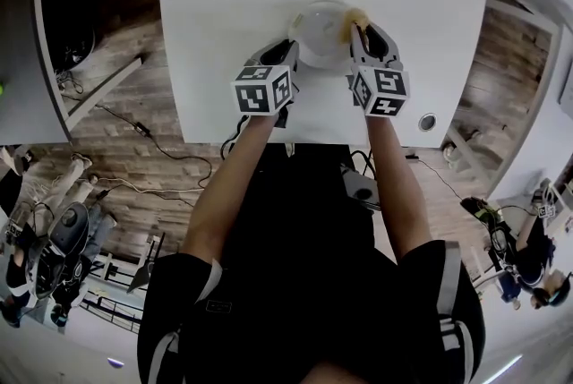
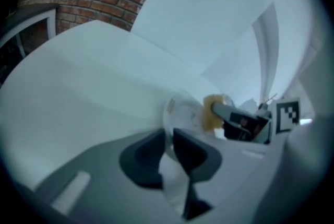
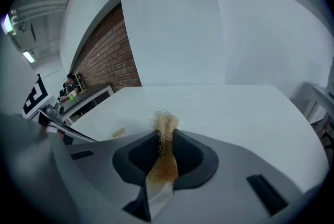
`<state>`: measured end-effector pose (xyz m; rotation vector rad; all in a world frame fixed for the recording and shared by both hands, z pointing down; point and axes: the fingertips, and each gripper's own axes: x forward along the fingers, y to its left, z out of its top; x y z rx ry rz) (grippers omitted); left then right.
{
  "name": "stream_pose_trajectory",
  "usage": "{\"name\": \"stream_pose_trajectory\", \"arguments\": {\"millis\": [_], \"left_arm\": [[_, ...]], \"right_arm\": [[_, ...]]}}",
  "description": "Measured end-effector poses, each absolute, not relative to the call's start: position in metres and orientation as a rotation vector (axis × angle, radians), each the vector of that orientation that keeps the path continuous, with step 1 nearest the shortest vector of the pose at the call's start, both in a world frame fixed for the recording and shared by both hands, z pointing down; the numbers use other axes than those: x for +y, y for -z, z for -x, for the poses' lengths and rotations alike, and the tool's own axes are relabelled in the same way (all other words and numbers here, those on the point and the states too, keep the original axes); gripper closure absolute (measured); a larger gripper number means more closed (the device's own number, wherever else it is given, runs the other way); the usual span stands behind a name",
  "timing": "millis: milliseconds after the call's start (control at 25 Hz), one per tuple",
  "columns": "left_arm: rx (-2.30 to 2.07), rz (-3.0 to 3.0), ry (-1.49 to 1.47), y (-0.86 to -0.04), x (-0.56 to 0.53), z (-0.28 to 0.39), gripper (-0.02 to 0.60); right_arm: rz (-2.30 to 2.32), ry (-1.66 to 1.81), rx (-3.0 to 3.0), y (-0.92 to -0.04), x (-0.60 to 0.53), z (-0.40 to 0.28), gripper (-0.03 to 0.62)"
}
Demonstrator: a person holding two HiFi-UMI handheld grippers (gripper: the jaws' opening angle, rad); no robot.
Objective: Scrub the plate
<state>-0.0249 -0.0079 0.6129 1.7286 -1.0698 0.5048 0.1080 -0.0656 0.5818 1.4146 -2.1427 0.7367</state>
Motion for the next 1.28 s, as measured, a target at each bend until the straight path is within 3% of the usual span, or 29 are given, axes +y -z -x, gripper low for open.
{"name": "stream_pose_trajectory", "arguments": {"millis": [1280], "left_arm": [[-1.111, -1.707, -0.489, -0.604, -0.001, 0.020, 0.541]], "right_arm": [[-0.888, -0.748, -2.210, -0.586, -0.049, 0.009, 0.533]]}}
